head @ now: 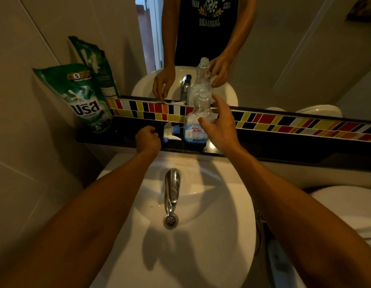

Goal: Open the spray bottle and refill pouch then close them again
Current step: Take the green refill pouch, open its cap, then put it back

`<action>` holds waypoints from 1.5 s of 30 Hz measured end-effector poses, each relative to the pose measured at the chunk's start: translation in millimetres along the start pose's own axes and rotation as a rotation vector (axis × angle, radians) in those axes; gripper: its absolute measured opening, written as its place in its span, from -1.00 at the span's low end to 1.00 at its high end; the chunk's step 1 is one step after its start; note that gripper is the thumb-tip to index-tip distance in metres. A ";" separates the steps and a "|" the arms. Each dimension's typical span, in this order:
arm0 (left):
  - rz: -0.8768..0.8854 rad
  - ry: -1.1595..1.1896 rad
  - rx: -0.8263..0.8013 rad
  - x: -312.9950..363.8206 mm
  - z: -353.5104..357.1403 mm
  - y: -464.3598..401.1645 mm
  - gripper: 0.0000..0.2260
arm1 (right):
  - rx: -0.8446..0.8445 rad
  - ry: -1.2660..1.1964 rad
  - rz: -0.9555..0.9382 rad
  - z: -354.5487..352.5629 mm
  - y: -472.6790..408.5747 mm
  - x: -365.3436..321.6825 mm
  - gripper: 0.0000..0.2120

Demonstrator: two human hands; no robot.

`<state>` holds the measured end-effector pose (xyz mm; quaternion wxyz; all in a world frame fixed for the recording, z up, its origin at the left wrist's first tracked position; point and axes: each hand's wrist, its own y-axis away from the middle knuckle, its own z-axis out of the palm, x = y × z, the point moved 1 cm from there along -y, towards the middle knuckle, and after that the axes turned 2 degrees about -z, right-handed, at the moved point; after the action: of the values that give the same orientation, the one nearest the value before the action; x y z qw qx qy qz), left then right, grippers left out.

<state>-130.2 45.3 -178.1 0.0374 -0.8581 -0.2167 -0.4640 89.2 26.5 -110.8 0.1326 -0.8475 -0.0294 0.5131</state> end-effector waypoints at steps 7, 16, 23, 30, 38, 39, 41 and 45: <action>0.069 -0.032 0.072 -7.4 -66.7 2.8 -0.70 | 0.261 0.034 -0.146 31.6 39.6 -29.6 -0.76; 0.138 -0.100 0.230 -14.9 -184.5 10.8 -0.72 | -0.046 -0.017 -0.104 114.9 32.0 -89.1 -0.87; 0.124 -0.053 0.268 -13.9 -241.4 1.4 -0.68 | -0.201 -0.067 -0.024 166.6 6.1 -132.6 -0.68; 0.087 0.054 0.186 -10.2 -246.7 -32.3 -0.59 | -0.298 -0.071 0.051 213.1 -28.1 -144.0 -0.69; -0.071 0.194 0.090 -26.6 -218.3 -80.7 -0.60 | -0.438 -0.139 0.124 274.5 -77.0 -107.5 -0.60; -0.080 0.188 0.097 -28.7 -214.4 -86.8 -0.61 | -0.440 -0.147 0.124 272.3 -72.5 -120.0 -0.61; -0.095 0.171 0.111 -32.5 -208.9 -96.1 -0.61 | -0.428 -0.174 0.124 276.8 -72.3 -123.3 -0.65; -0.134 0.125 0.191 -44.6 -201.5 -106.7 -0.69 | -0.305 -0.215 0.118 286.8 -72.9 -115.1 -0.80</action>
<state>-352.0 73.2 -114.7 0.1013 -0.8036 -0.3139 -0.4955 -210.5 131.1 -118.7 -0.0316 -0.7984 -0.0713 0.5970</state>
